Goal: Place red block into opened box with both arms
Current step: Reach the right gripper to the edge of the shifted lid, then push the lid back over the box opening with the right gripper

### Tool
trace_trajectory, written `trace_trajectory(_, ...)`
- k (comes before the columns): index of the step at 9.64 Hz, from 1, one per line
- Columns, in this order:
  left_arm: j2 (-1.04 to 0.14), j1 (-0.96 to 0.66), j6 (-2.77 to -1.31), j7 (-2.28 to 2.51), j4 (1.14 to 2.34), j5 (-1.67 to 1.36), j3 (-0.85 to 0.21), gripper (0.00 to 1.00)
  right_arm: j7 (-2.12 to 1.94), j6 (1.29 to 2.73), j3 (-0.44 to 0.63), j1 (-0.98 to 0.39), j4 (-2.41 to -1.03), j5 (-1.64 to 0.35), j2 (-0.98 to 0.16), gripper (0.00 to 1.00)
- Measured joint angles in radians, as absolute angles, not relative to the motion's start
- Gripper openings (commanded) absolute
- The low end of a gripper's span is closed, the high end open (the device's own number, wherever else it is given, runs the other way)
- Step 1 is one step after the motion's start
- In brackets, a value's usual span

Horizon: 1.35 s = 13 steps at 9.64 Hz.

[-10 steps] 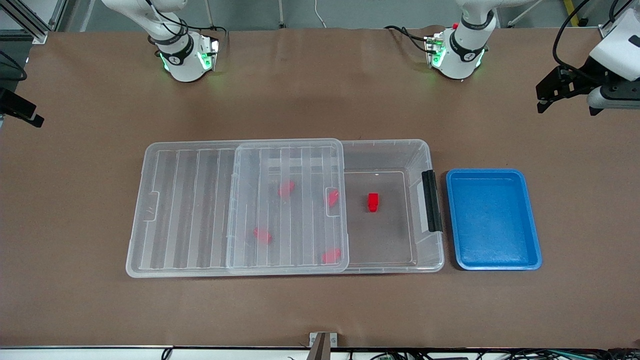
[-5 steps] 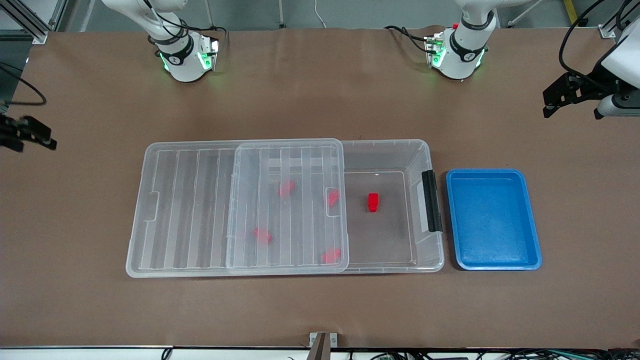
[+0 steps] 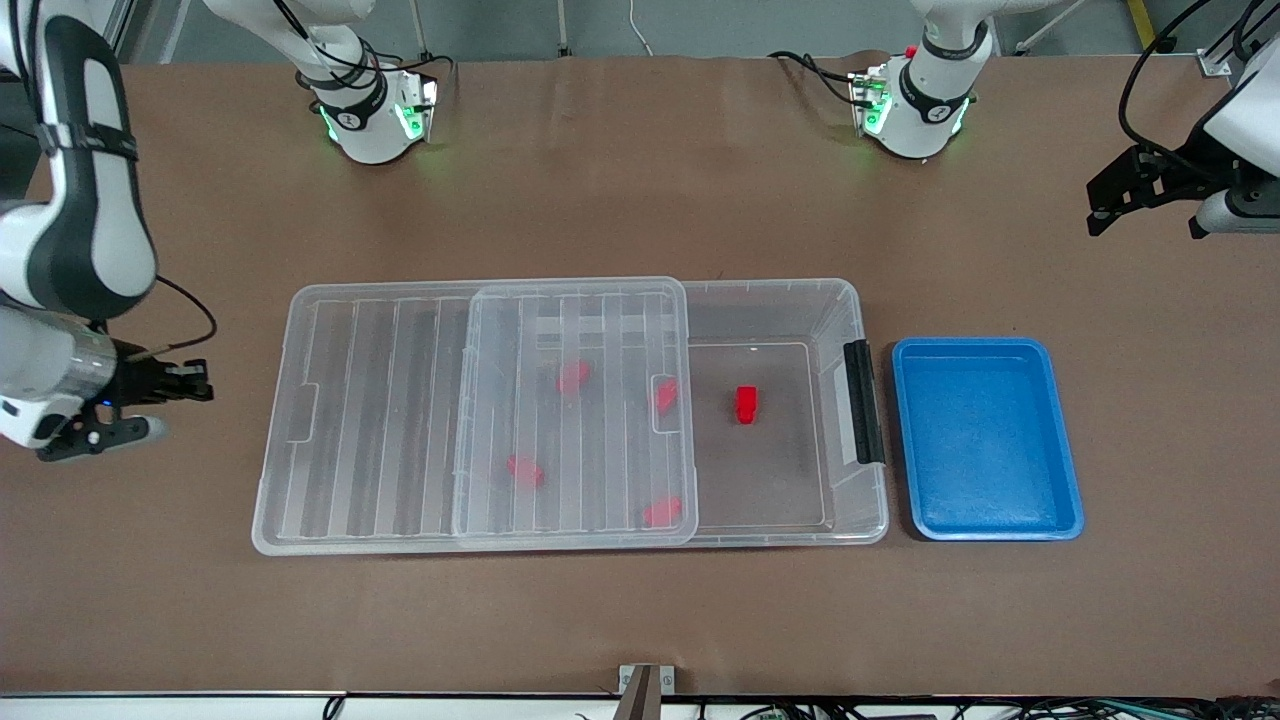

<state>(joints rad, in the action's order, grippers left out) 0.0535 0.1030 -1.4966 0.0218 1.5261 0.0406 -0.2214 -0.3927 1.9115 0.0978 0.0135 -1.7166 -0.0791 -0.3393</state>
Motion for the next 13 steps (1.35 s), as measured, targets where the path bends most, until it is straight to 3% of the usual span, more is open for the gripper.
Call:
trace_trajectory(8, 0.049, 0.103, -1.497, 0.022, 1.526, 0.041, -0.221, 1.0, -0.378, 1.937, 0.095, -0.093, -1.777, -0.194, -0.346, 0.0)
trace_trajectory(13, 0.049, 0.103, -1.478, 0.022, 1.526, 0.041, -0.221, 1.0, -0.166, 1.961, 0.092, -0.254, -1.772, -0.199, -0.346, 0.0)
